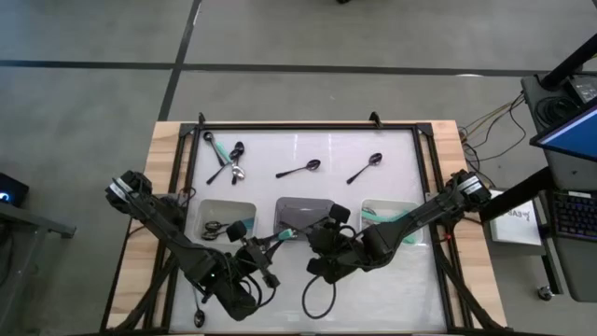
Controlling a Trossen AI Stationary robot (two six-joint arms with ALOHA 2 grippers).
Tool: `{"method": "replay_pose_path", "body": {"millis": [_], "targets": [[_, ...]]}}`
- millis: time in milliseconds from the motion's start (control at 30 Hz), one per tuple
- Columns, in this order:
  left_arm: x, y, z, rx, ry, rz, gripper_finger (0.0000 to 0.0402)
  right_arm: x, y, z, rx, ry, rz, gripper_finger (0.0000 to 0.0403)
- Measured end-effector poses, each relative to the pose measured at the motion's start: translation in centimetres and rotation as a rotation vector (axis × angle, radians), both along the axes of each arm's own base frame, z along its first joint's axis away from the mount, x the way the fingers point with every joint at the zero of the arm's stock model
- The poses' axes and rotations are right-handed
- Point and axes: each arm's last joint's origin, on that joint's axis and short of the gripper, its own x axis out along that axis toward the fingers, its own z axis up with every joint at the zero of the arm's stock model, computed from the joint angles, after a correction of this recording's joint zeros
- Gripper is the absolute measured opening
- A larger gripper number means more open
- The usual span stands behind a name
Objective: Sort silverware by color (type)
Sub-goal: Put the green spoon into the white bin
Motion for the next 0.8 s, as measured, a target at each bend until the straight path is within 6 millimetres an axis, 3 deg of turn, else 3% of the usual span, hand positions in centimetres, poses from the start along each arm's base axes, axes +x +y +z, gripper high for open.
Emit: {"method": "replay_pose_path", "body": {"millis": [567,800], "targets": [[0.3,0.5,-0.2,0.000,-0.010,0.021,0.0033,1.2,-1.3,0.0,0.108,-0.053,-0.050,0.0091],[0.6,2.5,-1.7,-0.015,-0.001,0.101,0.0033,1.5,-1.0,1.2,0.128,-0.153,-0.026,0.0091]]}}
